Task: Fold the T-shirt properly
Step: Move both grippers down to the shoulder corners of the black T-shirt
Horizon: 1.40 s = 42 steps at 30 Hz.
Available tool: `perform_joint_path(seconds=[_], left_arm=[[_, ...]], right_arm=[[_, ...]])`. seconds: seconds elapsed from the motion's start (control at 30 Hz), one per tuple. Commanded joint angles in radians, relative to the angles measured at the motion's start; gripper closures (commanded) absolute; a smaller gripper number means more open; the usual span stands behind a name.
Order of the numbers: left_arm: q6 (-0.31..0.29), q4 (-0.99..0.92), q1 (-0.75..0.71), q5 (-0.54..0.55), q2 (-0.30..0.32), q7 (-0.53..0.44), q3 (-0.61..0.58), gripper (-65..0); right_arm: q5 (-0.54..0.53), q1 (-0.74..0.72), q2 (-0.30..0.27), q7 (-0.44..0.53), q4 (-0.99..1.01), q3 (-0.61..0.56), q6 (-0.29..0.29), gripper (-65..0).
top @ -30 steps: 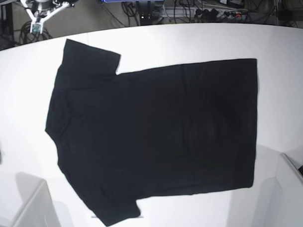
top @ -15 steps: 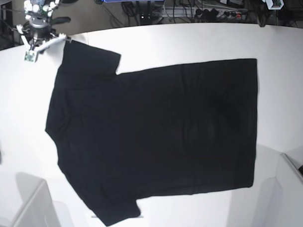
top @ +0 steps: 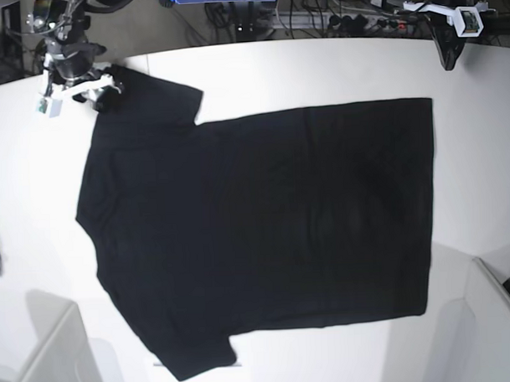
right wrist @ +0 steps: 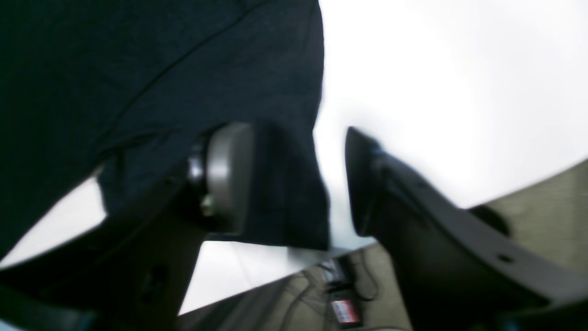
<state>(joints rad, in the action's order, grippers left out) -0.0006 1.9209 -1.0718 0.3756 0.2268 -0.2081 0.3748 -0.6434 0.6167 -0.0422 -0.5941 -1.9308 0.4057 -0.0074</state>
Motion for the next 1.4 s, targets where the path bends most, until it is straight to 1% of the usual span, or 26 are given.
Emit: perform_joint_path(seconds=[0.0,0.03,0.1,0.13,0.2,0.27,0.33,0.43,0.47,0.53,0.6,0.7,0.77,0.8,0.87,0.9,0.93,0.97,1.0,1.07,1.13,1.17,1.2,1.27,1.37], left_arm=[[0.009,0.013,0.008,0.009,0.004,0.017,0.01,0.0],[0.009,0.013,0.031,0.01,0.006,0.068,0.01,0.0],[0.009,0.005,0.066,0.01,0.006,0.138,0.011,0.0],[0.007,0.001,0.081,0.01,0.004,0.171,0.011,-1.0],[0.006,-0.001,0.106,0.01,0.0,0.203,0.011,-12.8],[0.006,-0.001,0.121,0.01,0.0,0.204,0.011,-22.2],[0.006,-0.001,0.144,0.01,-0.004,0.209,0.011,-29.8],[0.006,-0.004,0.178,0.01,-0.007,0.212,0.011,-38.5],[0.006,-0.013,0.186,0.01,-0.008,0.212,0.011,-40.3],[0.006,-0.037,0.212,0.01,-0.02,0.212,0.011,-44.1],[0.006,-0.073,0.244,0.01,-0.028,0.212,0.011,-45.4],[0.006,-0.117,0.276,0.01,-0.037,0.212,0.011,-45.6],[0.006,-0.143,0.293,0.043,-0.042,0.212,0.011,-45.7],[0.006,-0.157,0.296,0.089,-0.04,0.212,0.011,-45.9],[0.006,-0.186,0.296,0.222,-0.033,0.213,0.011,-45.9],[0.006,-0.199,0.296,0.285,-0.019,0.213,0.011,-45.9],[0.006,-0.211,0.295,0.345,0.007,0.213,0.011,-45.7],[0.006,-0.222,0.295,0.382,0.026,0.213,0.008,-45.4],[0.006,-0.237,0.295,0.418,0.044,0.213,0.003,-45.4],[0.006,-0.26,0.296,0.46,0.061,0.213,0.003,-45.4],[0.006,-0.274,0.311,0.468,0.072,0.213,-0.001,-45.3],[0.006,-0.281,0.321,0.468,0.073,0.213,-0.001,-45.1],[0.006,-0.291,0.331,0.468,0.073,0.224,-0.003,-45.1],[0.006,-0.304,0.353,0.469,0.072,0.283,0.0,-45.1],[0.006,-0.317,0.425,0.469,0.067,0.413,0.01,-45.1]], right_arm=[[-0.022,-0.008,-0.015,0.013,0.006,0.003,0.002,-33.0],[-0.057,-0.017,-0.028,0.013,0.032,0.003,0.002,-33.2],[-0.095,-0.031,-0.048,0.013,0.07,0.003,0.002,-33.3],[-0.112,-0.042,-0.057,0.013,0.093,0.003,0.002,-33.3],[-0.122,-0.057,-0.064,0.013,0.138,0.003,0.002,-33.3],[-0.122,-0.067,-0.075,0.013,0.176,0.003,0.002,-33.3],[-0.123,-0.064,-0.077,0.013,0.202,0.0,0.004,-33.3],[-0.123,-0.056,-0.071,0.013,0.205,-0.009,0.005,-33.3],[-0.12,-0.053,-0.068,0.013,0.207,-0.011,0.011,-33.3],[-0.118,-0.048,-0.069,0.013,0.212,-0.044,0.057,-33.0],[-0.118,-0.037,-0.074,0.013,0.212,-0.077,0.083,-32.7],[-0.117,-0.036,-0.074,0.013,0.215,-0.098,0.085,-32.7],[-0.117,-0.034,-0.072,0.013,0.225,-0.1,0.085,-32.7],[-0.117,-0.034,-0.072,0.013,0.233,-0.1,0.085,-32.7],[-0.117,-0.036,-0.075,0.013,0.255,-0.103,0.09,-32.6],[-0.117,-0.037,-0.075,0.013,0.265,-0.113,0.091,-32.4],[-0.117,-0.039,-0.077,0.013,0.276,-0.118,0.091,-31.1],[-0.117,-0.039,-0.081,0.013,0.285,-0.121,0.091,-28.7],[-0.117,-0.039,-0.086,0.013,0.294,-0.123,0.091,-24.3],[-0.117,-0.042,-0.086,0.013,0.31,-0.124,0.093,-14.9],[-0.117,-0.042,-0.089,0.013,0.316,-0.126,0.093,-3.2],[-0.117,-0.042,-0.089,0.013,0.316,-0.123,0.093,0.0],[-0.117,-0.042,-0.086,0.013,0.316,-0.121,0.093,0.0],[-0.117,-0.042,-0.086,0.013,0.317,-0.121,0.091,0.0],[-0.117,-0.041,-0.089,0.013,0.317,-0.121,0.09,0.0]])
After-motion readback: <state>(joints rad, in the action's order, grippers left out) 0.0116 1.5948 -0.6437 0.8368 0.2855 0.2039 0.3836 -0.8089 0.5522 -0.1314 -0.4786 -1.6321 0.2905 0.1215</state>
